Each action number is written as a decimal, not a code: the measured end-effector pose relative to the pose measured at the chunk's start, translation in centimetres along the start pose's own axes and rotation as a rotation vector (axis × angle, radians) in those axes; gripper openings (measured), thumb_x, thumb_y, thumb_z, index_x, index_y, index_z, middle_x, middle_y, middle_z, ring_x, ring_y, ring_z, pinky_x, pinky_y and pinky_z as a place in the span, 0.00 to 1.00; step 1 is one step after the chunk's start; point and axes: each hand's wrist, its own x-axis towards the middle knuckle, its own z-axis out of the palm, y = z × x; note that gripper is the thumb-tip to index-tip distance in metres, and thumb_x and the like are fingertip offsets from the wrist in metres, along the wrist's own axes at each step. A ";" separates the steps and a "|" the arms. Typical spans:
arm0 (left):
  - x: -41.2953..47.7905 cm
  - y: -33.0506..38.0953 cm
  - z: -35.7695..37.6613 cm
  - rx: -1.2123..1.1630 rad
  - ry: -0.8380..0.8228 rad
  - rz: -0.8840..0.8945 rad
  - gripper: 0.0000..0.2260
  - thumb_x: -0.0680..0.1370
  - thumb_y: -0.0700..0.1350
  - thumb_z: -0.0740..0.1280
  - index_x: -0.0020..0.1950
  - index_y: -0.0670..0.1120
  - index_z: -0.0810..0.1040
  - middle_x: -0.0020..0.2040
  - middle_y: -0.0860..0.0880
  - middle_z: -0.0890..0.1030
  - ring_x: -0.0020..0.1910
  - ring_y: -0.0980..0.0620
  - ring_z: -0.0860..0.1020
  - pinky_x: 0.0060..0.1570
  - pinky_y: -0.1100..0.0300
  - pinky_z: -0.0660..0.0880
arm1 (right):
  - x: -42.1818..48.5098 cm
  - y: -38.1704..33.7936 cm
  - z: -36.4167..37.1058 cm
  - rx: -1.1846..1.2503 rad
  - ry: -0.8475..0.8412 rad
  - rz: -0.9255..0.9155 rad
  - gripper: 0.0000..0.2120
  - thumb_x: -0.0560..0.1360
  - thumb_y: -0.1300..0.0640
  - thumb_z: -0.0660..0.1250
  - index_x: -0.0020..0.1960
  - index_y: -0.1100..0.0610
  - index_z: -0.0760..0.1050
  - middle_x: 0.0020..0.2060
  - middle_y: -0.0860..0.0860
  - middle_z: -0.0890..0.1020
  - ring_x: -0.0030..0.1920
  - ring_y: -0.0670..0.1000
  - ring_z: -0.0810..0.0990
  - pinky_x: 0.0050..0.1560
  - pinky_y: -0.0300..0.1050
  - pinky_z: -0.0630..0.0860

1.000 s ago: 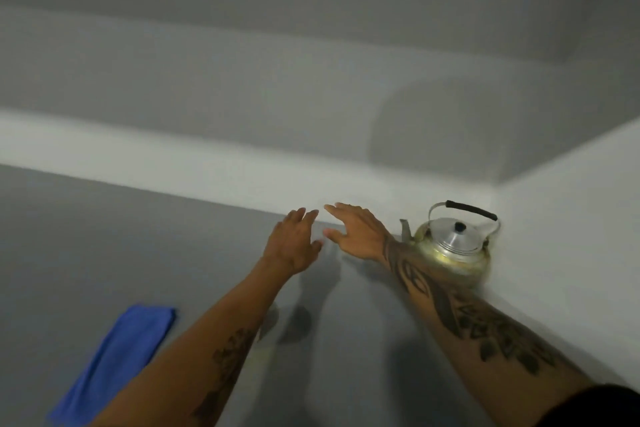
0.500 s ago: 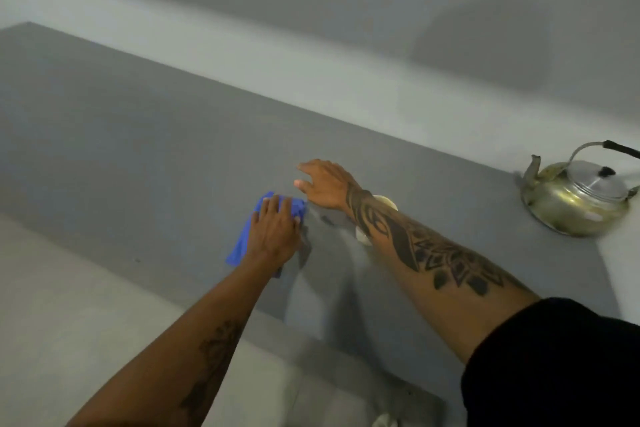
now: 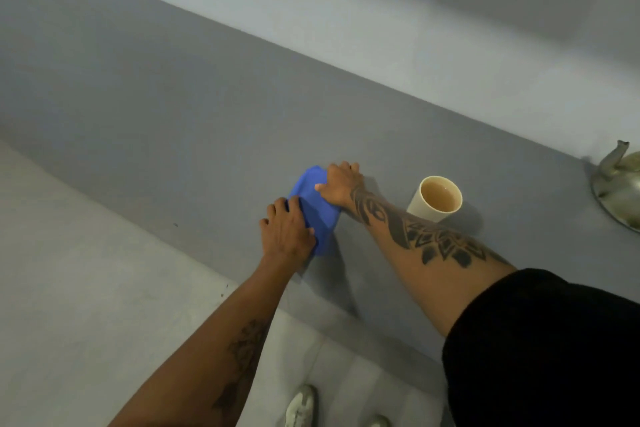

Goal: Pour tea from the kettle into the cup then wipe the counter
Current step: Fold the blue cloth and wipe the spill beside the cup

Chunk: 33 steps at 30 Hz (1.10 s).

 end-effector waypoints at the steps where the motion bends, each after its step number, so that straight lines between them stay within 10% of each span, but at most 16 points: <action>1: 0.2 0.0 -0.1 -0.006 0.003 -0.010 0.31 0.70 0.49 0.69 0.70 0.45 0.62 0.66 0.42 0.69 0.64 0.40 0.67 0.59 0.46 0.67 | 0.3 0.0 0.0 0.041 -0.011 0.012 0.27 0.72 0.43 0.65 0.64 0.59 0.71 0.64 0.62 0.74 0.66 0.63 0.69 0.65 0.54 0.67; 9: 1.7 -0.6 -1.4 -0.080 -0.069 -0.027 0.43 0.65 0.50 0.74 0.73 0.43 0.54 0.67 0.41 0.68 0.66 0.38 0.67 0.62 0.44 0.67 | -2.4 -0.3 -4.3 0.398 -0.068 -0.112 0.16 0.67 0.60 0.75 0.53 0.61 0.78 0.50 0.57 0.81 0.50 0.55 0.77 0.48 0.42 0.70; 23: -2.9 10.4 0.0 -0.702 -0.543 0.285 0.10 0.66 0.43 0.78 0.44 0.43 0.81 0.37 0.47 0.81 0.32 0.54 0.76 0.28 0.69 0.72 | -15.7 11.8 -16.2 0.560 0.039 -0.094 0.12 0.66 0.65 0.75 0.42 0.54 0.76 0.35 0.45 0.78 0.39 0.47 0.76 0.41 0.39 0.72; 33: -10.7 23.1 9.6 -0.519 -0.757 0.342 0.19 0.69 0.43 0.75 0.58 0.41 0.76 0.53 0.43 0.81 0.55 0.42 0.78 0.53 0.50 0.75 | -21.3 30.0 -13.6 0.564 0.097 0.299 0.13 0.67 0.70 0.71 0.38 0.54 0.74 0.35 0.50 0.76 0.39 0.49 0.74 0.40 0.42 0.71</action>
